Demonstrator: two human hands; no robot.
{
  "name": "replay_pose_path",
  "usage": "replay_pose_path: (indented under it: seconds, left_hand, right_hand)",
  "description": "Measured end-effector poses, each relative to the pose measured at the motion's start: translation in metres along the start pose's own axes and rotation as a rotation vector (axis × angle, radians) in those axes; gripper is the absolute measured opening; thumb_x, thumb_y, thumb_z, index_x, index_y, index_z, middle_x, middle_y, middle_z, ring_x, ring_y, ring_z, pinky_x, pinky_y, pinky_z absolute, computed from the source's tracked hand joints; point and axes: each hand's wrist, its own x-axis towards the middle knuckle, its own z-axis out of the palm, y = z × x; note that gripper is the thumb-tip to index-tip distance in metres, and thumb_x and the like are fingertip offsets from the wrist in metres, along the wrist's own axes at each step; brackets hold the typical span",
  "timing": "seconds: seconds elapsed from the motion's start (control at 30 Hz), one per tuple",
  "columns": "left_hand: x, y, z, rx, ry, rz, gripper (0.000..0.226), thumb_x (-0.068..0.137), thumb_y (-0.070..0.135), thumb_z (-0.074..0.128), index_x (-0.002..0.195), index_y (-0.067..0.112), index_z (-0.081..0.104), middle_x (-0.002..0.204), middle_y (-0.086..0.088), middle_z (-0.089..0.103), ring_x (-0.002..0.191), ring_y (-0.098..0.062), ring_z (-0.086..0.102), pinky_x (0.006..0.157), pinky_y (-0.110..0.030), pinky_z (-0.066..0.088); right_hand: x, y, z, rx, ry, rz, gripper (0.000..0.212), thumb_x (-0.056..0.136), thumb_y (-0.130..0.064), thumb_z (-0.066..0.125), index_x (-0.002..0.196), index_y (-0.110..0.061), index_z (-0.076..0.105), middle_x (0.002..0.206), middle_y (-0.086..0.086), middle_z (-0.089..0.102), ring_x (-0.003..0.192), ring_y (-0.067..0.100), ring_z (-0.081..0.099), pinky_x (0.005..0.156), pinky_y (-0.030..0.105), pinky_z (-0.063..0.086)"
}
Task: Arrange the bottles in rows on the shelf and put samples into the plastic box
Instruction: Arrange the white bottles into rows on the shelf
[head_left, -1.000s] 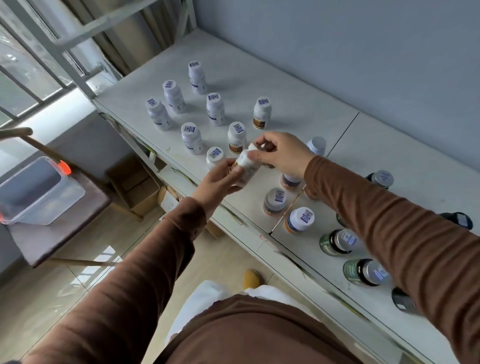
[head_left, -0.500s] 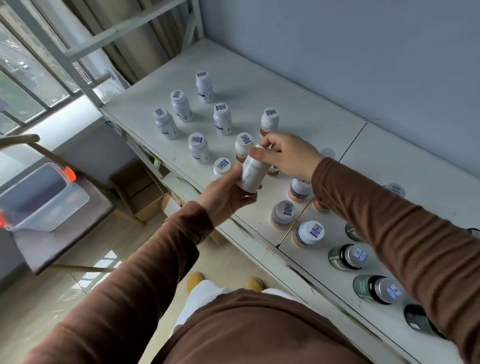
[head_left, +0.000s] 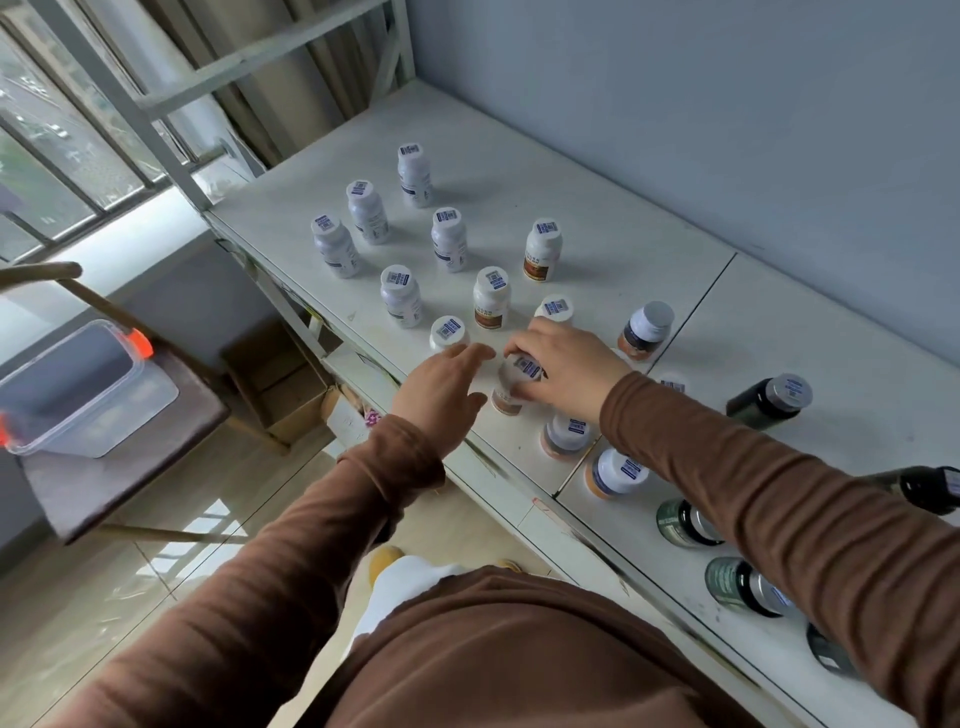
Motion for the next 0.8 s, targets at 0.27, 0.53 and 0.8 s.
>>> replay_pose_path:
  seconds: [0.27,0.53,0.8]
  left_hand:
    - [0.0,0.007,-0.012,0.14,0.013,0.021,0.05,0.087,0.026,0.066,0.134,0.023,0.05,0.125,0.002,0.057,0.112,-0.021,0.054,0.09,-0.035,0.048]
    - [0.036,0.02,-0.039,0.214,0.115,0.089,0.041,0.086,0.027,0.066,0.125,0.021,0.056,0.117,-0.001,0.06,0.107,-0.024,0.053,0.086,-0.043,0.05]
    - [0.081,0.025,-0.023,0.222,0.027,0.08,0.034,0.084,0.028,0.07,0.116,0.02,0.061,0.114,-0.003,0.063,0.105,-0.025,0.057,0.085,-0.039,0.049]
  right_hand:
    - [0.001,-0.002,0.005,-0.036,-0.057,0.012,0.054,0.081,-0.045,0.071,0.126,-0.021,0.054,0.12,0.001,0.053,0.102,0.024,0.057,0.085,0.034,0.046]
    - [0.004,0.03,-0.045,0.031,0.149,0.069,0.038,0.085,-0.033,0.068,0.121,-0.021,0.061,0.115,0.001,0.058,0.1,0.019,0.056,0.08,0.026,0.035]
    - [0.036,0.045,-0.028,-0.121,0.009,0.064,0.044,0.09,-0.014,0.058,0.131,-0.026,0.052,0.129,0.005,0.048,0.122,0.028,0.042,0.099,0.043,0.042]
